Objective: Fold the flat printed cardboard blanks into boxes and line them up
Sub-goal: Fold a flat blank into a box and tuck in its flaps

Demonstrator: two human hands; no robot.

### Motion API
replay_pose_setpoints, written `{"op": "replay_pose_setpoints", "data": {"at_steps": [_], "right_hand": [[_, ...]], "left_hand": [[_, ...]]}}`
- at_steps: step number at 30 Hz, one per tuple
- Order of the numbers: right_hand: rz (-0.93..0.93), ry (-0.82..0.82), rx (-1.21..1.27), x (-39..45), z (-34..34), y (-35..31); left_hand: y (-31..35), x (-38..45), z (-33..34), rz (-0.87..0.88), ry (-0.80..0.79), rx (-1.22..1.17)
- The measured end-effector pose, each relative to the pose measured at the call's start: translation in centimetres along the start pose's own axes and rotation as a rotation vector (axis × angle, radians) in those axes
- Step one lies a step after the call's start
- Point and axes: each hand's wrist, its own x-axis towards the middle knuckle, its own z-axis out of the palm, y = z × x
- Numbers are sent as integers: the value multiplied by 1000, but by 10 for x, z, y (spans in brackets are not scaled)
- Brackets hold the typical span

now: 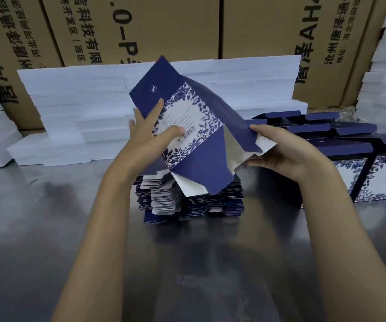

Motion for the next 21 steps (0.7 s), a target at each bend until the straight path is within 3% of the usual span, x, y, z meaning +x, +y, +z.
{"op": "replay_pose_setpoints", "data": {"at_steps": [6, 9, 16, 21], "right_hand": [[-16, 43, -202, 9, 10, -9], [-22, -33, -235, 15, 14, -9], [-137, -281, -458, 26, 6, 6], [-224, -173, -574, 32, 26, 17]], "left_hand": [[1, -4, 19, 66, -206, 5], [-4, 2, 20, 117, -245, -15], [-7, 6, 21, 165, -72, -234], [-7, 7, 19, 141, -62, -277]]}}
